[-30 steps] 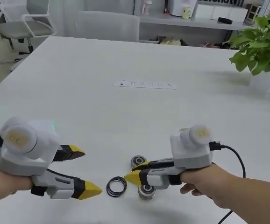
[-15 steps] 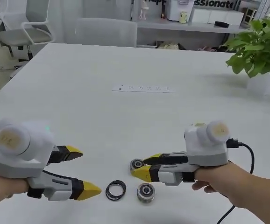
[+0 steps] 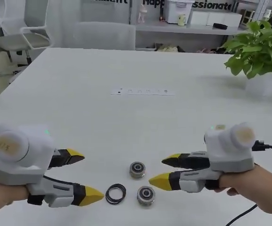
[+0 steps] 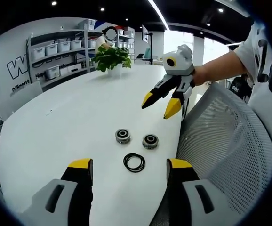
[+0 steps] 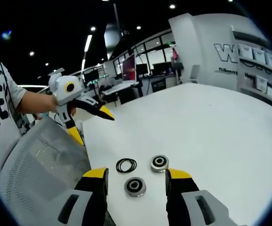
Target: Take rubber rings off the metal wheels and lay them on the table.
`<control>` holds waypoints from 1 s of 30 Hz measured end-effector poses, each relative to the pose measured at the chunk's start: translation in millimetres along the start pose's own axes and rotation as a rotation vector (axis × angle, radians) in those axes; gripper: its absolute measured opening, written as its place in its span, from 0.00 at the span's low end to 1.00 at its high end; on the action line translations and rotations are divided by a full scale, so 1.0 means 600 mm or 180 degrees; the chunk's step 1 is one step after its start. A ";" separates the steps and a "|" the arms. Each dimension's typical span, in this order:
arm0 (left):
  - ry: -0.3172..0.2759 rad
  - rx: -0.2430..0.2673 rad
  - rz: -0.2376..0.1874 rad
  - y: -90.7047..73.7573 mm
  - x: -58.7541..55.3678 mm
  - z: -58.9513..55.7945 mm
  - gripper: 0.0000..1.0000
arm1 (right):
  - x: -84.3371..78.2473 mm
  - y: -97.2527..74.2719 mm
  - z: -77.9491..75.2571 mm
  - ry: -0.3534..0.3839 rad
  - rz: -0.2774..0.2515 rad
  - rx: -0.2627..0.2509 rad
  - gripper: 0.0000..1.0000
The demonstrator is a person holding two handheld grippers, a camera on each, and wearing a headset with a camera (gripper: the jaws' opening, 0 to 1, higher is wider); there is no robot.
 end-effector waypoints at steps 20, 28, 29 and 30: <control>-0.0065 0.0073 -0.0098 -0.028 0.001 -0.014 0.65 | -0.032 -0.059 0.018 -0.0213 0.0071 -0.0203 0.61; -0.0142 0.0123 -0.0167 -0.038 0.002 -0.011 0.66 | -0.037 -0.064 0.017 -0.0250 0.0098 -0.0249 0.65; -0.0150 0.0127 -0.0170 -0.038 0.002 -0.011 0.66 | -0.038 -0.065 0.017 -0.0249 0.0104 -0.0252 0.65; -0.0155 0.0132 -0.0167 -0.039 0.001 -0.011 0.66 | -0.039 -0.065 0.016 -0.0259 0.0110 -0.0258 0.66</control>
Point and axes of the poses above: the centre of the closed fingertips' face, and the gripper's own axes: y roughly forward along the fingers, z roughly to its left, x roughly out of its top, the point moved 7 cm from there along -y, roughly backward along the fingers, and after that the axes turned 1 degree about -y, right-handed, at the moved point
